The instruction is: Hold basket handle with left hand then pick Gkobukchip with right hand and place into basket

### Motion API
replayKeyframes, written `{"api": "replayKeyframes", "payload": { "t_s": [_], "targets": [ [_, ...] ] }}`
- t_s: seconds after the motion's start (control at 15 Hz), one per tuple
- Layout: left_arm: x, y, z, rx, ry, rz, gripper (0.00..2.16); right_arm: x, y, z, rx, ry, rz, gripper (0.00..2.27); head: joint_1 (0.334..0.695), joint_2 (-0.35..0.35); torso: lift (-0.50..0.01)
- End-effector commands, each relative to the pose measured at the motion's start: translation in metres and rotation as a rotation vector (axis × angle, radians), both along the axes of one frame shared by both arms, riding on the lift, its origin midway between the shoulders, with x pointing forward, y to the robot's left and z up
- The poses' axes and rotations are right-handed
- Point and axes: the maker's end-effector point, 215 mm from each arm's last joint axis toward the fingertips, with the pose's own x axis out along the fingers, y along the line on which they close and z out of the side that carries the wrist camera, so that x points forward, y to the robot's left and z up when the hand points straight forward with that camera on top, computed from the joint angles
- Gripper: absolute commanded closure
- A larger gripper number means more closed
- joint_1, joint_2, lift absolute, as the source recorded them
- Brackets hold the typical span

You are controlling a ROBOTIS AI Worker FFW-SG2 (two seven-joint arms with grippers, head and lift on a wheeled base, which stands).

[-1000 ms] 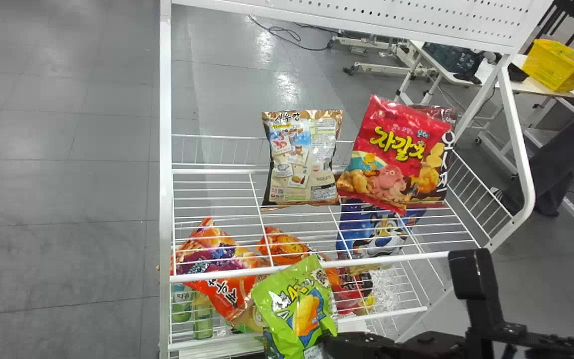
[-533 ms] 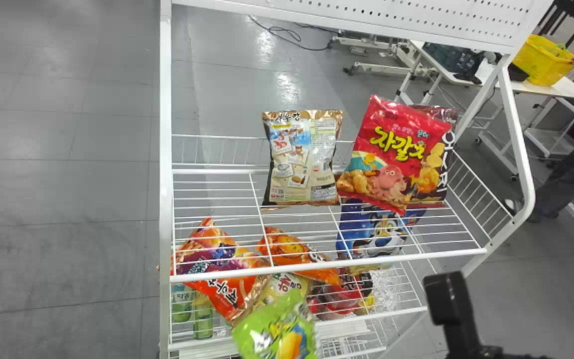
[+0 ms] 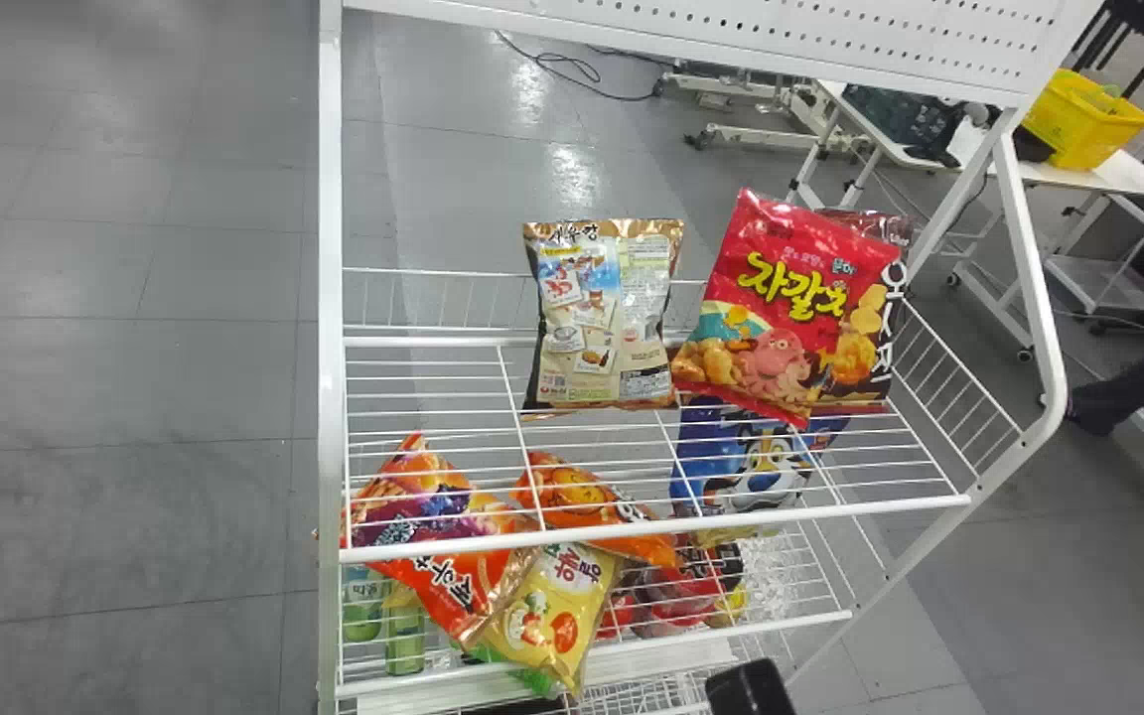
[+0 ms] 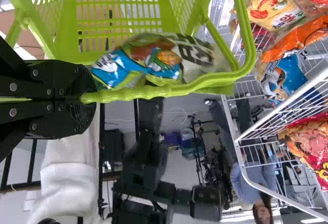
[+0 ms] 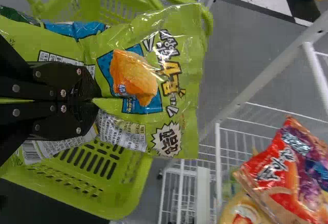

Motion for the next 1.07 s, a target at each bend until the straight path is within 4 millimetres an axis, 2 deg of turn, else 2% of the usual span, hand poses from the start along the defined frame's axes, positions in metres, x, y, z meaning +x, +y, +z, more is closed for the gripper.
{"api": "replayKeyframes", "payload": {
  "t_s": [0.0, 0.07, 0.13, 0.2, 0.27, 0.47, 0.6, 0.8, 1.0],
  "targets": [
    [-0.002, -0.006, 0.002, -0.03, 0.015, -0.007, 1.97, -0.017, 0.007, -0.026, 0.001, 0.079, 0.028, 2.03, 0.695, -0.35, -0.032],
    [-0.005, -0.008, 0.003, -0.041, 0.022, -0.01, 1.97, -0.017, 0.013, -0.038, -0.001, 0.105, 0.031, 1.88, 0.695, -0.35, -0.032],
    [-0.007, -0.011, 0.006, -0.064, 0.028, -0.018, 1.97, -0.022, 0.019, -0.047, 0.01, 0.136, 0.033, 1.33, 0.695, -0.35, -0.032],
    [-0.007, -0.011, 0.0, -0.061, 0.045, -0.015, 1.97, -0.034, 0.028, -0.057, 0.028, 0.178, 0.03, 0.54, 0.695, -0.35, -0.032],
    [0.0, -0.01, 0.005, -0.045, 0.013, -0.014, 1.97, -0.04, 0.025, -0.066, -0.003, 0.193, 0.038, 0.0, 0.695, -0.35, -0.032],
    [0.009, -0.002, -0.005, -0.032, 0.023, 0.005, 1.97, -0.051, 0.015, -0.08, 0.002, 0.248, 0.005, 0.03, 0.695, -0.35, -0.032],
    [0.009, 0.0, -0.008, -0.028, 0.03, 0.008, 1.97, -0.036, 0.012, -0.07, 0.009, 0.21, -0.009, 0.03, 0.695, -0.35, -0.032],
    [0.009, 0.003, -0.006, -0.039, 0.03, 0.018, 1.97, 0.012, -0.008, -0.025, -0.025, 0.038, -0.038, 0.04, 0.695, -0.35, -0.032],
    [0.009, 0.004, -0.006, -0.036, 0.03, 0.019, 1.97, 0.053, -0.045, 0.022, -0.072, -0.118, -0.115, 0.07, 0.695, -0.35, -0.032]
  ]
}}
